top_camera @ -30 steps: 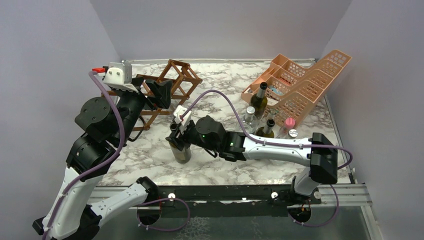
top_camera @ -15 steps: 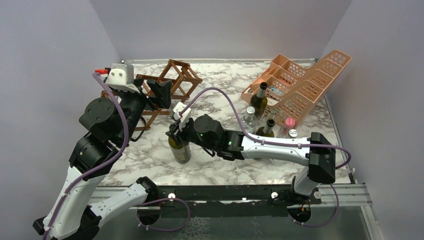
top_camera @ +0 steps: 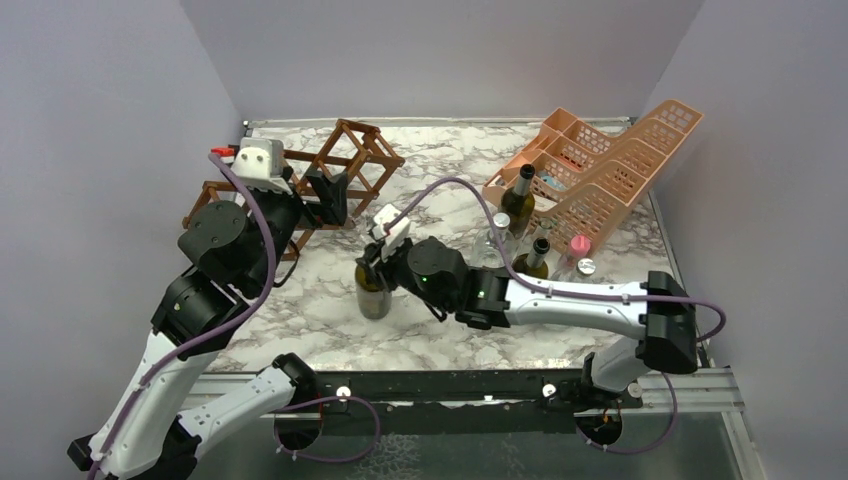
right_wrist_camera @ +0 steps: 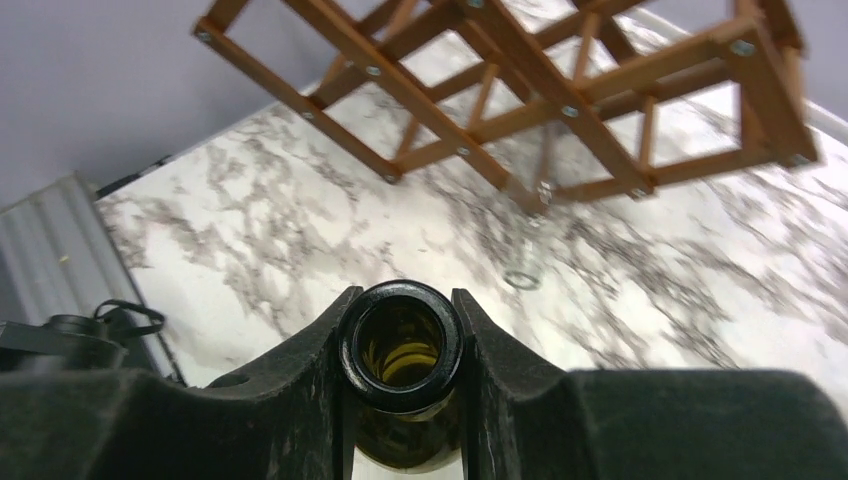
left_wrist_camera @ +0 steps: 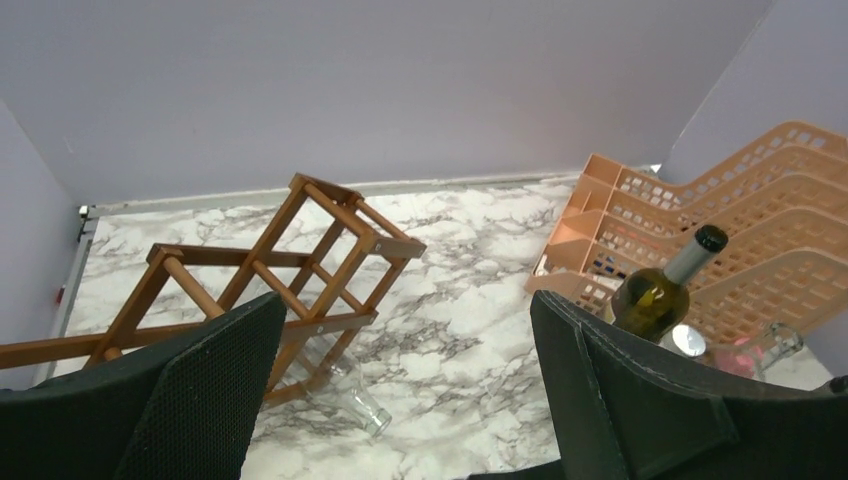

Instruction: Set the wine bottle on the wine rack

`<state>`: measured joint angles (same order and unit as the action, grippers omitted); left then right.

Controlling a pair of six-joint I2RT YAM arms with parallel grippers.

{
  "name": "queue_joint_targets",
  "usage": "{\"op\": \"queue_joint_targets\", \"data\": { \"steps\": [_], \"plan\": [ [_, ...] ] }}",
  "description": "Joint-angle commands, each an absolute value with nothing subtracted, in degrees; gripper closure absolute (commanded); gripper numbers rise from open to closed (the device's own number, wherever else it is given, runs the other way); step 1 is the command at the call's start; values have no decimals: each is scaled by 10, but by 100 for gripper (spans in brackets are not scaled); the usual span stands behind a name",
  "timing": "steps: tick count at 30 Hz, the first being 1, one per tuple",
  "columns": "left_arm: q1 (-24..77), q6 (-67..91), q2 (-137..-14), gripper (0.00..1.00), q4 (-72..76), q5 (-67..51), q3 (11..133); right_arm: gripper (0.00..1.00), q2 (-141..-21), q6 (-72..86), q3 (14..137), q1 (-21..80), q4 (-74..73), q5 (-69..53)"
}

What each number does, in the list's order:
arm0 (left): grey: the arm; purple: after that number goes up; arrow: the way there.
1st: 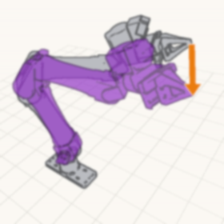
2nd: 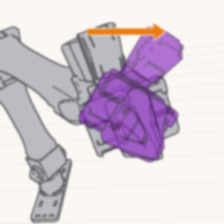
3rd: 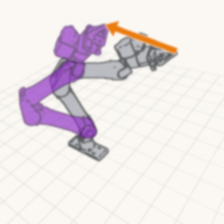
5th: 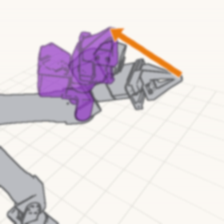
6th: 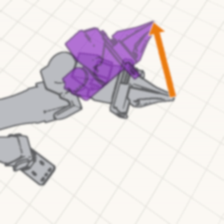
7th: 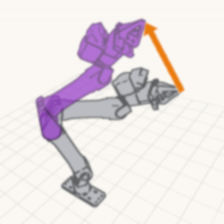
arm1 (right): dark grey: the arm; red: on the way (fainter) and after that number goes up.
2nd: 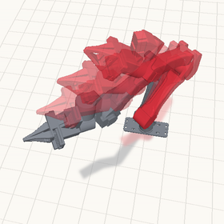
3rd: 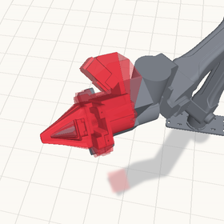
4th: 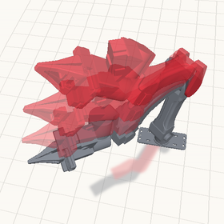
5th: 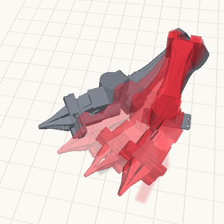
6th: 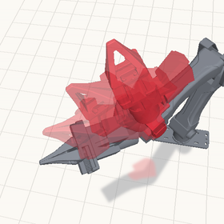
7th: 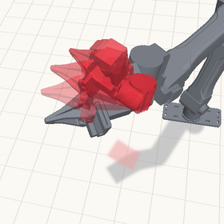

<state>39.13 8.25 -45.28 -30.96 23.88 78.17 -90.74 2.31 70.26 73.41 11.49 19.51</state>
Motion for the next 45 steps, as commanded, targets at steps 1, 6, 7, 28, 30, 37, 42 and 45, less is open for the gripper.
{"op": "queue_joint_targets", "data": {
  "steps": [1,6,7,28,30,37,42,45],
  "plan": [
    [392,53,-428,1,-281,221,719,98,-824,58,669,736,108,342],
    [392,65,-398,1,-241,160,618,99,-765,114,644,736,58,402],
    [392,68,-394,1,-232,126,598,99,-757,123,644,736,48,406],
    [392,12,-388,1,112,-370,268,99,-646,139,670,736,-13,347],
    [392,15,-410,1,142,-361,259,99,-637,129,668,736,0,317],
    [392,14,-473,1,201,-392,262,99,-613,81,677,736,16,175],
    [392,-11,-464,7,210,-478,260,99,-598,68,674,736,10,99],
    [392,-26,-444,14,210,-488,254,99,-590,69,669,736,7,76]
  ]
}}
